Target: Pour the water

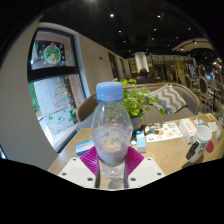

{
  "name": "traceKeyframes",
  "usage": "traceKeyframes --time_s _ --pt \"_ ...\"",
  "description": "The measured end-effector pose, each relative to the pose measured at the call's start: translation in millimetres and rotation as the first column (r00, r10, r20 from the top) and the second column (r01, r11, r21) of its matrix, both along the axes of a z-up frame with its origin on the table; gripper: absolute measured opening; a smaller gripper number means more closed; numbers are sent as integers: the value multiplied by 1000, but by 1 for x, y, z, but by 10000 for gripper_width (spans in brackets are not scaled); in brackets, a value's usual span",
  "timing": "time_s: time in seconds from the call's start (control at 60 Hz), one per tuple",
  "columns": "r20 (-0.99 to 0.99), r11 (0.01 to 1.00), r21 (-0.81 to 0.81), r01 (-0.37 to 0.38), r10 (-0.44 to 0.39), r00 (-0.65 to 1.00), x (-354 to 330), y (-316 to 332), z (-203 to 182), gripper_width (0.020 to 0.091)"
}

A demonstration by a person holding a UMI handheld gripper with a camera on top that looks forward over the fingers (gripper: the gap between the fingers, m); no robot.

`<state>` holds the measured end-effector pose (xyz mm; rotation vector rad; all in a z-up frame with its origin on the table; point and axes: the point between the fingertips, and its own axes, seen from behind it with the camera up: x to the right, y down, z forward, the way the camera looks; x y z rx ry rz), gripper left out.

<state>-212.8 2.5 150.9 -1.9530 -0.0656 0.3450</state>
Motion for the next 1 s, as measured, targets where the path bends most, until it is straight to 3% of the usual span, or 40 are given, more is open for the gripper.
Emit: traceKeyframes --time_s 0.2,0.333,0.55,0.783,1.0 --pt "-443 999 -13 34 -36 896 30 12 96 310" --pt "-746 997 -75 30 -75 662 72 25 125 310" --pt "-950 982 -186 32 -188 249 140 49 113 306" --pt "-941 959 -280 -46 -284 -183 183 59 90 309" --pt "-906 943 -316 -103 -333 -263 185 62 75 306"
